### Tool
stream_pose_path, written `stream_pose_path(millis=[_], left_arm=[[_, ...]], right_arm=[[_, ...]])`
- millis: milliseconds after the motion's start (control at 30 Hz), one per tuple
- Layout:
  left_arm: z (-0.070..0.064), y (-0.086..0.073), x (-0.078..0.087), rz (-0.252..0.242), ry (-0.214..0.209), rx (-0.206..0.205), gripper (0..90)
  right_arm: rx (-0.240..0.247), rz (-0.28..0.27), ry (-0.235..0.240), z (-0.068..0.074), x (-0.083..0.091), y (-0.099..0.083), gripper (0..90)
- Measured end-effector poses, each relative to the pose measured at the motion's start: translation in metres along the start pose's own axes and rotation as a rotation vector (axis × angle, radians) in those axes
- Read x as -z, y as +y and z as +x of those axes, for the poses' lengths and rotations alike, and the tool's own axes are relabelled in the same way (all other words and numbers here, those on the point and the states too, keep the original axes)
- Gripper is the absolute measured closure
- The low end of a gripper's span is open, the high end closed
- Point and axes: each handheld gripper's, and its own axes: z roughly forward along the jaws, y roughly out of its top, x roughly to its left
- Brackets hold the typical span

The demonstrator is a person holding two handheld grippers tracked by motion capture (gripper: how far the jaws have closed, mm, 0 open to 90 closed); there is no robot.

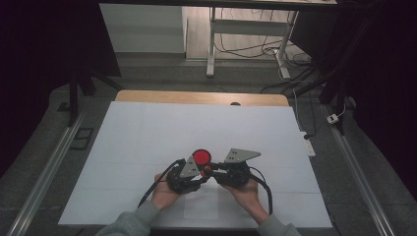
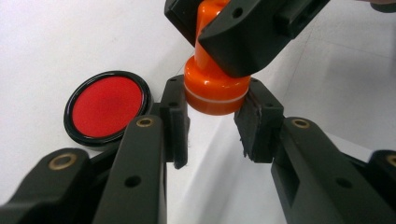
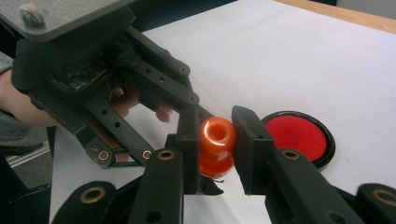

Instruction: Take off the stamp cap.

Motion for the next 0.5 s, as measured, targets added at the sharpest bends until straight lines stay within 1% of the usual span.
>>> stream_pose_path(millis=[67, 367, 500], left_arm=[[0.0001, 0.0001, 0.0004, -0.002, -0.002, 0.001, 65.3], [0.0009, 0.0011, 0.0024, -0.001, -0.007, 0.001, 65.3], [0.0009, 0.0009, 0.0012, 0.011, -0.01, -0.002, 65.3]], right_arm=[[-0.001, -0.01, -0.001, 0.0004, 0.0002, -0.0002, 72.3], [-0.001, -0.019, 0.001, 0.001, 0.001, 0.0001, 72.3], [0.0, -0.01, 0.0, 0.0011, 0.0004, -0.0002, 72.4]])
